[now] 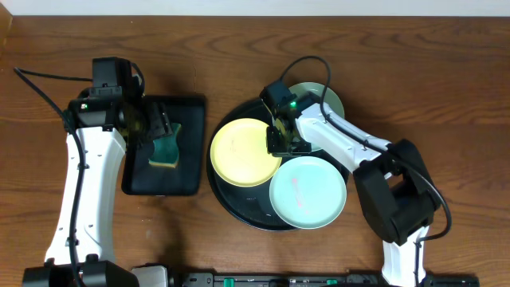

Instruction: Clean dirty plates on tray and stack at the side

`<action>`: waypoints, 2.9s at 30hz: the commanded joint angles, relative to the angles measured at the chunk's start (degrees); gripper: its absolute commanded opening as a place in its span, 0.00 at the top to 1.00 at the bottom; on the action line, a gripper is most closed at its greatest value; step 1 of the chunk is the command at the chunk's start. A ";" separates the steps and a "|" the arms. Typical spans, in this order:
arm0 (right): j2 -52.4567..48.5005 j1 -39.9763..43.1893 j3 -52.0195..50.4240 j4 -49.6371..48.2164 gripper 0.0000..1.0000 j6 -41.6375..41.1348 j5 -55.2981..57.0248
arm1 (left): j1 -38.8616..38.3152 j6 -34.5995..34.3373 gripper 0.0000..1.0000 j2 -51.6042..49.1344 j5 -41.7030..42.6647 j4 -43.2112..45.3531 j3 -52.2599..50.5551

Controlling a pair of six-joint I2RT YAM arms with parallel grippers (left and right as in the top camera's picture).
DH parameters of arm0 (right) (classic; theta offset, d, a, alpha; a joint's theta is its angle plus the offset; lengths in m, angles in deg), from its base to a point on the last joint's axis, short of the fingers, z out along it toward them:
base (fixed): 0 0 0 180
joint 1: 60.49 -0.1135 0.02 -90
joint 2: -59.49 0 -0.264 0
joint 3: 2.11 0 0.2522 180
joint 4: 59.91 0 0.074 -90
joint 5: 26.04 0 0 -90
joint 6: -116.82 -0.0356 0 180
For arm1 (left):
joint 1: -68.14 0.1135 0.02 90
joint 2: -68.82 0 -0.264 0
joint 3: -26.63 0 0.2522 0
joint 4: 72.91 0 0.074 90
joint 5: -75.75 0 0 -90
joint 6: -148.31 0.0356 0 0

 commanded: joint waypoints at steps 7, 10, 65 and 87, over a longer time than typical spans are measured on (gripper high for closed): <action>-3.08 -1.73 0.68 -2.25 0.91 -0.94 0.61 | 0.35 -0.28 0.24 -2.10 -0.72 -0.02 0.81; -3.08 -1.73 0.68 -2.54 0.99 -0.92 0.76 | 0.35 -0.07 0.25 -4.44 -0.72 0.00 0.76; -3.08 -1.14 0.17 -4.72 0.99 -0.98 -2.32 | -4.11 2.97 0.93 -18.97 16.92 0.46 5.70; -3.08 -0.98 -0.17 -5.03 0.99 -1.79 -2.69 | -24.76 -24.90 0.92 -19.21 0.37 15.63 -10.12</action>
